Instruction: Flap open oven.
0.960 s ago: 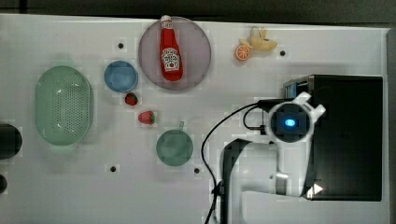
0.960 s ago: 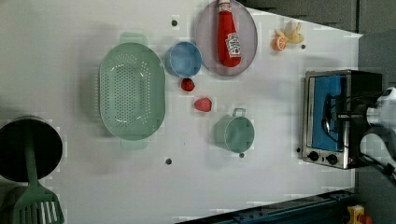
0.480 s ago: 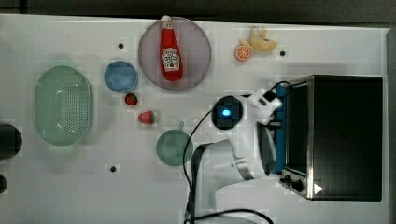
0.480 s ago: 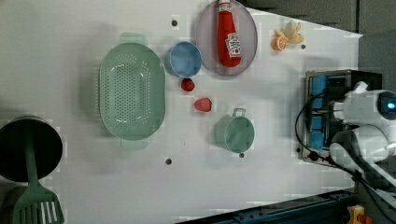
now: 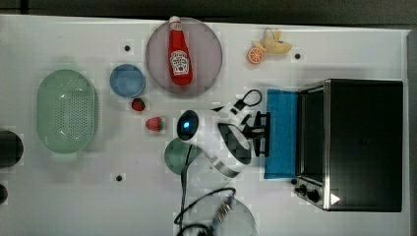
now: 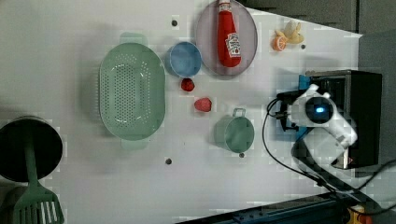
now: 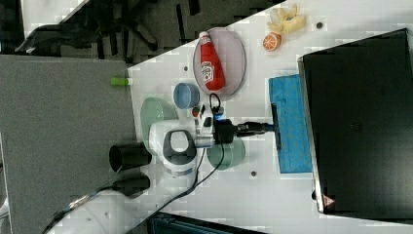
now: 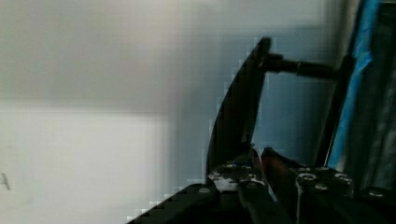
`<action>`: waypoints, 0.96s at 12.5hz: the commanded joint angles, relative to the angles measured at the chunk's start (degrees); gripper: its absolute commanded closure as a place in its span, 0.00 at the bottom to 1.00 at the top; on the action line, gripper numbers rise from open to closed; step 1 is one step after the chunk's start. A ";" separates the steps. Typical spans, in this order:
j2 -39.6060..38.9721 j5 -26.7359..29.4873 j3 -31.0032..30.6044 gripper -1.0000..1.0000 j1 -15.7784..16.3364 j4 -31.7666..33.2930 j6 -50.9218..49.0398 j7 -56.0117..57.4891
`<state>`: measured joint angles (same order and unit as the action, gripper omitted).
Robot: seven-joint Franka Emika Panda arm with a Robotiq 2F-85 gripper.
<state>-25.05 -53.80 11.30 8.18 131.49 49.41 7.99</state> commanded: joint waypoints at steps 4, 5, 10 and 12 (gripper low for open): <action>-5.19 -2.17 -0.15 0.82 2.97 -3.46 -2.14 -13.82; -4.89 -2.02 -0.35 0.82 3.01 -4.35 -1.32 -13.82; 2.73 13.16 -1.43 0.82 3.04 -10.14 0.50 -14.08; 8.27 24.32 -1.41 0.82 3.04 -11.19 -0.40 -14.07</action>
<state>-23.23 -30.33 9.48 10.78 123.77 48.32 -3.04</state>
